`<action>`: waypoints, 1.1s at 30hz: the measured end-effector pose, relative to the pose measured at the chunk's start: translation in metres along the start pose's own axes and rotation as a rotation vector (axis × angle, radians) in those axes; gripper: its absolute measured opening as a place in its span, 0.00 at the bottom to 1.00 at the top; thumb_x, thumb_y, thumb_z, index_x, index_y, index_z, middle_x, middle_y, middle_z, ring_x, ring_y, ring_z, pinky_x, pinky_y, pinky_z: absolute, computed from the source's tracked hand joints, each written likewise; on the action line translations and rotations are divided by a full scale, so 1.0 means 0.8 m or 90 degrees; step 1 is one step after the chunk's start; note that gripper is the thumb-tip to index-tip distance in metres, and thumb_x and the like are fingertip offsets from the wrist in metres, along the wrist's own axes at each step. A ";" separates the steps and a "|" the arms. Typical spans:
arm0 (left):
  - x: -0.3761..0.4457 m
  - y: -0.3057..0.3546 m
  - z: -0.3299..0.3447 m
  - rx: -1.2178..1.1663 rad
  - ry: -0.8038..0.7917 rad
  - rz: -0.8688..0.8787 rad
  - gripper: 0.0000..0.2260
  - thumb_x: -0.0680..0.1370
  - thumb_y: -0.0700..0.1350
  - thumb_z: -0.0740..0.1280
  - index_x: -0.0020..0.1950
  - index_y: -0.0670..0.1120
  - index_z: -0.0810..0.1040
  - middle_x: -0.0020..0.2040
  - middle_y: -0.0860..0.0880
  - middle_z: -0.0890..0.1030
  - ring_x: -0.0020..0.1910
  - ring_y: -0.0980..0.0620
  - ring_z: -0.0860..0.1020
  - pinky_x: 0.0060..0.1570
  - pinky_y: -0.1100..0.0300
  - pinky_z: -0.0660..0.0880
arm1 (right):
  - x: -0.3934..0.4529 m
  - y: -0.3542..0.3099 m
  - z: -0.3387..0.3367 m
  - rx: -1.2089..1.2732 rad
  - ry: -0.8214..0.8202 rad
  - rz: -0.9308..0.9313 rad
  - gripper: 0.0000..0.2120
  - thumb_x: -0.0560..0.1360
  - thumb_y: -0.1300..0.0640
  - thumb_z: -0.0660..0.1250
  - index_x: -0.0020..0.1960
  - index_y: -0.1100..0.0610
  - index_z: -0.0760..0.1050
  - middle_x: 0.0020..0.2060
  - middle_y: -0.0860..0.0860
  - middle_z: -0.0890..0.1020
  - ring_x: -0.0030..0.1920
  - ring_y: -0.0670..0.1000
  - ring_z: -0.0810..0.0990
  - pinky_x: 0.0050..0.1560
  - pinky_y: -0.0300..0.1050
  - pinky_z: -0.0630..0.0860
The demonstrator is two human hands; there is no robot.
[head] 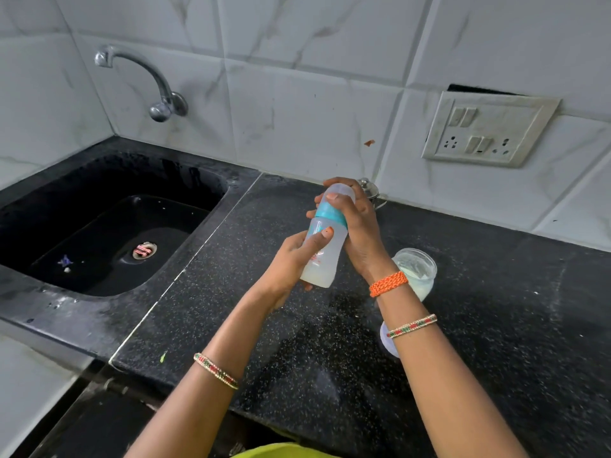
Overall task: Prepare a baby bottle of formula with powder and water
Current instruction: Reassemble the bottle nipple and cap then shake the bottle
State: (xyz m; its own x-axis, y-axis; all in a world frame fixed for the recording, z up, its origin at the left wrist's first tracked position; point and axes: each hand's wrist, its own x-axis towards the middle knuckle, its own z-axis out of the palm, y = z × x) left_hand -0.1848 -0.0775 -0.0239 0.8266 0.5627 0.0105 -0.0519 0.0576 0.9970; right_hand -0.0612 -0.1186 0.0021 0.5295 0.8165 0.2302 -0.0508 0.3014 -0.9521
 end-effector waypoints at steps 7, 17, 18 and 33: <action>-0.018 0.022 0.023 -0.243 -0.038 -0.025 0.14 0.74 0.60 0.61 0.45 0.57 0.84 0.40 0.48 0.83 0.33 0.50 0.81 0.22 0.64 0.67 | -0.004 -0.022 0.003 0.081 -0.057 -0.027 0.18 0.68 0.48 0.67 0.54 0.54 0.74 0.40 0.52 0.82 0.40 0.54 0.84 0.40 0.46 0.81; -0.020 0.039 0.033 -0.282 -0.009 -0.076 0.17 0.71 0.61 0.67 0.44 0.48 0.83 0.37 0.45 0.82 0.30 0.48 0.80 0.18 0.69 0.62 | -0.009 -0.041 0.010 -0.025 -0.022 -0.048 0.17 0.66 0.46 0.65 0.52 0.54 0.75 0.44 0.53 0.79 0.44 0.57 0.85 0.35 0.42 0.78; -0.020 0.038 0.034 -0.265 0.010 -0.094 0.20 0.69 0.62 0.68 0.46 0.46 0.82 0.37 0.44 0.81 0.30 0.47 0.79 0.17 0.69 0.61 | -0.010 -0.037 0.008 -0.023 -0.018 -0.031 0.16 0.67 0.47 0.65 0.51 0.54 0.75 0.44 0.52 0.79 0.44 0.58 0.85 0.36 0.44 0.79; 0.018 0.007 0.010 -0.050 0.246 -0.108 0.24 0.79 0.61 0.57 0.36 0.43 0.77 0.25 0.49 0.77 0.22 0.52 0.76 0.20 0.63 0.70 | -0.008 0.023 -0.004 -0.239 0.001 0.000 0.09 0.81 0.53 0.58 0.61 0.50 0.62 0.51 0.51 0.75 0.48 0.45 0.77 0.43 0.29 0.74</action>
State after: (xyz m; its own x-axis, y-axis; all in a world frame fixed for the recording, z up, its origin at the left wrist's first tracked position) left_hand -0.1686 -0.0755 -0.0175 0.5578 0.8060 -0.1981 0.0124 0.2306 0.9730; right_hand -0.0628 -0.1196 -0.0175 0.5303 0.8158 0.2306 0.2631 0.1002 -0.9596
